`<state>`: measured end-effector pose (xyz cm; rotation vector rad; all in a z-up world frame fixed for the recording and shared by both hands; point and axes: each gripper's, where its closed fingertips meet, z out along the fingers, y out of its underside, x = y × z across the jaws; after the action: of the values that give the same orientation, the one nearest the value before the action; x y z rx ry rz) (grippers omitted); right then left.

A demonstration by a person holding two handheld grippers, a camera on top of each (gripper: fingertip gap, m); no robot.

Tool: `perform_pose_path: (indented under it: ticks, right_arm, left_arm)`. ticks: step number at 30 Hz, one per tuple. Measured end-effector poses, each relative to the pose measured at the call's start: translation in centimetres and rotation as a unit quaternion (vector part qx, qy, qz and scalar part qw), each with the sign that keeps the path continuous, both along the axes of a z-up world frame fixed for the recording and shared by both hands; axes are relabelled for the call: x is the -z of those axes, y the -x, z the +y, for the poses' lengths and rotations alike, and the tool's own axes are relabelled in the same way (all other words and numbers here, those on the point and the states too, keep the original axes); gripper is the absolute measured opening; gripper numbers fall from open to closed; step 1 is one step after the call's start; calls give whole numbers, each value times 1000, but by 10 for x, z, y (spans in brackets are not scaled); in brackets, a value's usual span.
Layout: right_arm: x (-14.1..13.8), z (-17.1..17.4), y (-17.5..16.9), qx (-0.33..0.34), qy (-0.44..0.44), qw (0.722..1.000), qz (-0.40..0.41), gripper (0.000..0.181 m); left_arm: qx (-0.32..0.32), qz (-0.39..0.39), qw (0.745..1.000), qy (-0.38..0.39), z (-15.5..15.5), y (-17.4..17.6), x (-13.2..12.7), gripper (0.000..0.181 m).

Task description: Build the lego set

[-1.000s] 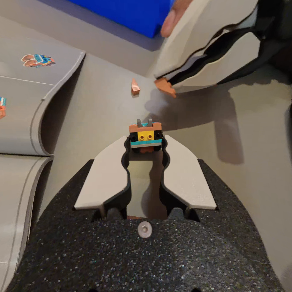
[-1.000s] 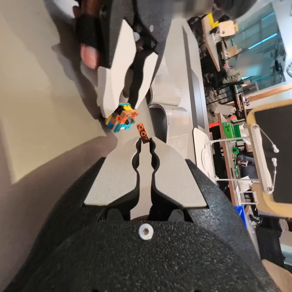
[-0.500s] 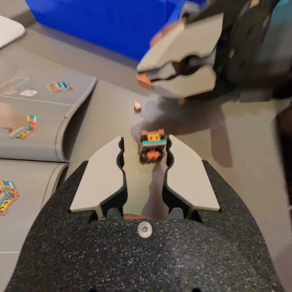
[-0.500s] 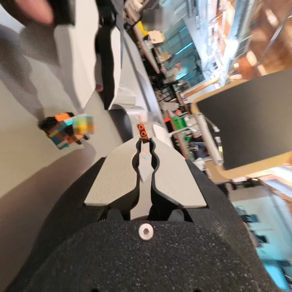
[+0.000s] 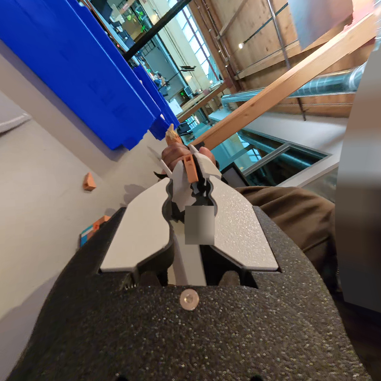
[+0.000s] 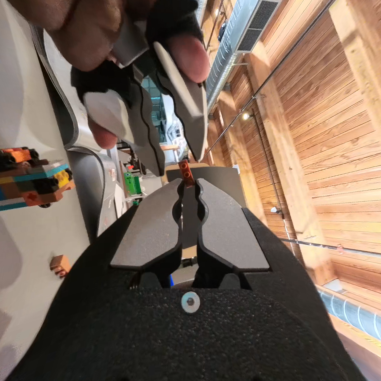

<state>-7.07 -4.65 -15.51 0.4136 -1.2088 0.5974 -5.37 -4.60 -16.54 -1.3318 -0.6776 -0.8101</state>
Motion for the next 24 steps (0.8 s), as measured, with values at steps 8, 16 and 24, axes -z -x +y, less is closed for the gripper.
perform_pose_path:
  ticks: [8, 16, 24]
  right_arm:
    - [2, -3, -4, -12, -10, 1000, 7, 10]
    - [33, 0, -3, -136, 63, 926, -347, 23]
    - [39, -3, -18, -207, 93, 762, -606, 20]
  left_arm:
    - [-9, 20, 1000, -11, 2, -2, -2, 8]
    - [-73, 279, 945, 154, -13, 13, 15, 8]
    - [3, 473, 827, 303, -7, -8, 51, 8]
